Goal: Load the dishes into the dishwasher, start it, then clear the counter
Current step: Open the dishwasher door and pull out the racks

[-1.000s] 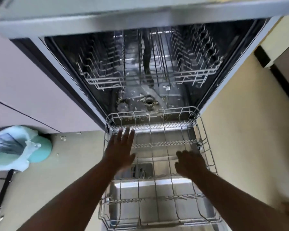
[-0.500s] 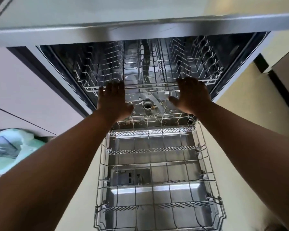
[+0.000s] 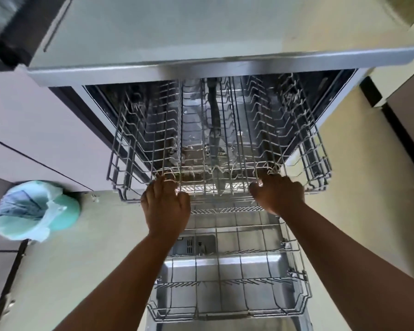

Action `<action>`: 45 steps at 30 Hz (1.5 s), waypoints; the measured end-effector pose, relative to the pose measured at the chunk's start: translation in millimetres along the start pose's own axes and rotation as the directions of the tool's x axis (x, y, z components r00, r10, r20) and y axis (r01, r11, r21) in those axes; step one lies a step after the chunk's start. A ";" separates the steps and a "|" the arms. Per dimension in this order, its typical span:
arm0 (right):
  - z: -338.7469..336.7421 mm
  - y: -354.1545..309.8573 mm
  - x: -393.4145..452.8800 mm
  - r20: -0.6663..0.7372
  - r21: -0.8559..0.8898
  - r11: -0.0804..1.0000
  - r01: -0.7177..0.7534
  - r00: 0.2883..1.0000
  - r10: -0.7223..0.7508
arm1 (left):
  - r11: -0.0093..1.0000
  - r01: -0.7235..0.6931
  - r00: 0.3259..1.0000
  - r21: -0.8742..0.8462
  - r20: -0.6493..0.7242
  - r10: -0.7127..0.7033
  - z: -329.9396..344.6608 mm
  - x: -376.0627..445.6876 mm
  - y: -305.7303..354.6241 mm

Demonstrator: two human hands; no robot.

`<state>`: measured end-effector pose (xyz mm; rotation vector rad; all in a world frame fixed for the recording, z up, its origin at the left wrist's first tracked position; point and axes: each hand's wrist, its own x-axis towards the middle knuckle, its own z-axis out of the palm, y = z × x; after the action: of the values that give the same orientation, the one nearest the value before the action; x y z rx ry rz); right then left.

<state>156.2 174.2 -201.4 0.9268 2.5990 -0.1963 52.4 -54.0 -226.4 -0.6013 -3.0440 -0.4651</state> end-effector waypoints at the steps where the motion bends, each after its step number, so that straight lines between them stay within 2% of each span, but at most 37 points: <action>1: -0.7 0.7 -2.8 0.057 0.012 1.000 0.000 0.998 0.000 | 1.000 0.012 0.999 0.020 0.035 -0.013 -3.9 -1.3 -0.4; 6: 3.9 3.8 -32.3 0.299 0.008 1.000 0.026 0.954 -0.027 | 0.983 -0.065 0.963 0.170 0.271 0.016 -19.1 -27.0 -7.7; 9: 11.6 10.7 -60.0 0.341 0.029 0.998 0.061 0.938 -0.067 | 0.969 -0.112 0.933 0.221 0.359 0.026 -30.1 -59.0 -10.0; 13: 29.1 18.0 -93.2 0.443 0.006 0.981 0.193 0.879 -0.175 | 0.969 -0.081 0.880 0.231 0.474 -0.039 -43.4 -96.2 -9.2; 17: 50.1 23.3 -120.3 0.485 0.020 0.988 0.156 0.862 -0.146 | 0.961 -0.082 0.821 0.266 0.564 -0.086 -47.8 -123.4 -15.2; 21: 58.2 28.5 -151.1 0.519 -0.006 0.984 0.177 0.842 -0.149 | 0.954 -0.149 0.786 0.260 0.616 -0.045 -51.3 -150.2 -23.4; 25: 65.8 28.3 -187.2 0.496 -0.022 0.979 0.201 0.853 -0.163 | 0.968 -0.109 0.731 0.228 0.678 -0.077 -59.3 -181.8 -26.8; 29: 67.7 30.1 -213.9 0.563 0.009 0.999 0.052 0.825 -0.048 | 0.959 -0.192 0.696 0.208 0.718 -0.016 -64.9 -208.6 -35.4; 33: 72.3 31.4 -217.4 0.534 -0.006 0.999 0.052 0.844 -0.040 | 0.957 -0.225 0.658 0.181 0.753 0.013 -74.6 -208.1 -34.9; 36: 71.0 29.6 -221.9 0.464 -0.024 1.000 0.007 0.886 0.005 | 0.973 -0.207 0.530 0.106 0.848 0.020 -86.2 -196.4 -35.0; 38: 61.5 25.0 -229.7 0.390 -0.041 0.999 -0.002 0.921 0.018 | 0.986 -0.163 0.477 0.043 0.878 0.040 -95.8 -189.5 -38.6; 40: 52.6 20.8 -237.7 0.315 -0.066 0.998 0.016 0.949 0.005 | 0.983 -0.181 0.485 0.027 0.872 0.066 -106.4 -185.9 -42.4; 45: 39.6 10.0 -261.8 0.213 -0.053 0.998 0.025 0.977 -0.013 | 0.941 -0.331 0.549 0.074 0.826 0.128 -126.7 -186.5 -50.6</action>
<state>361.2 19.7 -135.7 0.8138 2.4046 -0.2149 199.7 -204.4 -131.2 -1.5681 -3.6307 0.2855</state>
